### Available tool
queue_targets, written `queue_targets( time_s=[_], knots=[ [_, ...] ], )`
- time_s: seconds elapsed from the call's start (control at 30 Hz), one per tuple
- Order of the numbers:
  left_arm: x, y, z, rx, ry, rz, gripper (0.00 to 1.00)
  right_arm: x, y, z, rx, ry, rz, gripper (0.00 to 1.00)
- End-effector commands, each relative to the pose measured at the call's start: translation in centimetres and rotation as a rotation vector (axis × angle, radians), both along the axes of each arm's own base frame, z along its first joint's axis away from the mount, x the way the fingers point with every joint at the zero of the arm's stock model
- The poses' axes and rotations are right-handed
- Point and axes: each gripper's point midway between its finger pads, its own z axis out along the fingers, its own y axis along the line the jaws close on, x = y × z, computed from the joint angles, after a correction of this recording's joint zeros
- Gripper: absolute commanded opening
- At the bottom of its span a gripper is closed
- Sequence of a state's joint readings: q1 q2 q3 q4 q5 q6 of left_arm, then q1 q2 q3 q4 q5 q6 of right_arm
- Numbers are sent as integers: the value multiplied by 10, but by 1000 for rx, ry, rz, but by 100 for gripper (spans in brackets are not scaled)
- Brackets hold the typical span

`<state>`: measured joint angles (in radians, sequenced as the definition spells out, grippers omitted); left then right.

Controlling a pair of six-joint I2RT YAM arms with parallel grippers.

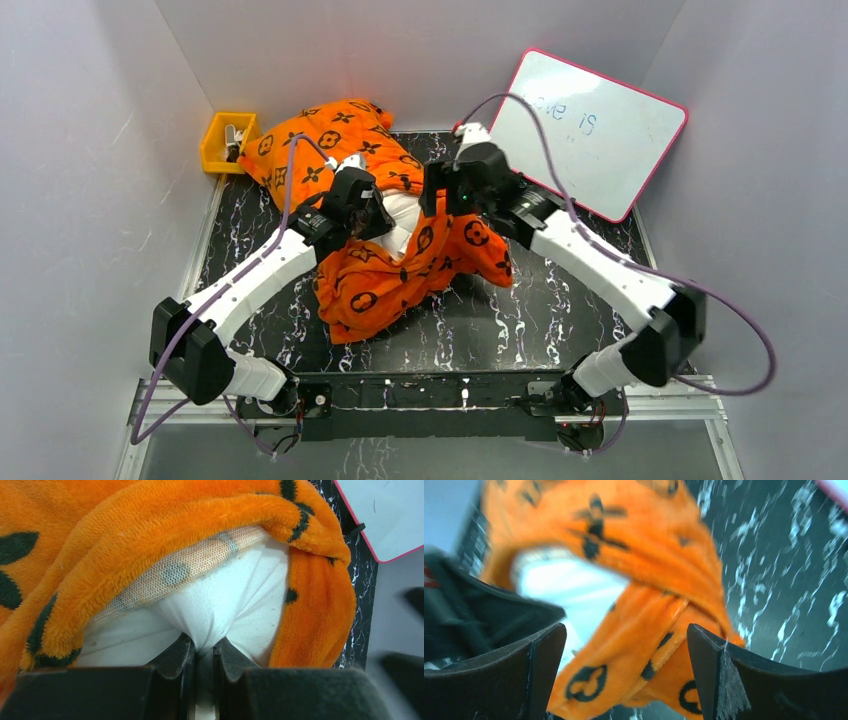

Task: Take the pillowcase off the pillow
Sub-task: Remove the pillow from the pillowcase.

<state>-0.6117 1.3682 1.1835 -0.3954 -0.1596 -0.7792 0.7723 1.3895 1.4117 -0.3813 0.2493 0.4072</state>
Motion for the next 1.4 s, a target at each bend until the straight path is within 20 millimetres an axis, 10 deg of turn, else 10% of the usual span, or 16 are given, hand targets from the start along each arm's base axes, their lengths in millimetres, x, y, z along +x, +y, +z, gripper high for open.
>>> queue_targets(
  time_s=[0.0,0.1,0.23,0.53,0.8,1.13,1.37],
  knots=[
    [16,-1,38,-75,-135,33,0,-20,13,-44,-93,180,135,98],
    [19,-2,39,-66,-142,32,0,-27,14,-71,-129,261,148,88],
    [26,0,46,-50,-165,51,0,-37,-8,-97,-194,314,84,44],
    [47,25,87,-4,-262,192,0,-88,-90,-138,-236,394,-122,13],
    [50,41,158,-106,-383,262,0,-114,-135,-177,-149,452,-338,12],
    [16,75,216,-75,-471,255,0,-51,-177,-185,7,527,-467,15],
    [2,37,210,-230,-407,96,0,-21,-135,-177,114,548,-257,29]
  ],
)
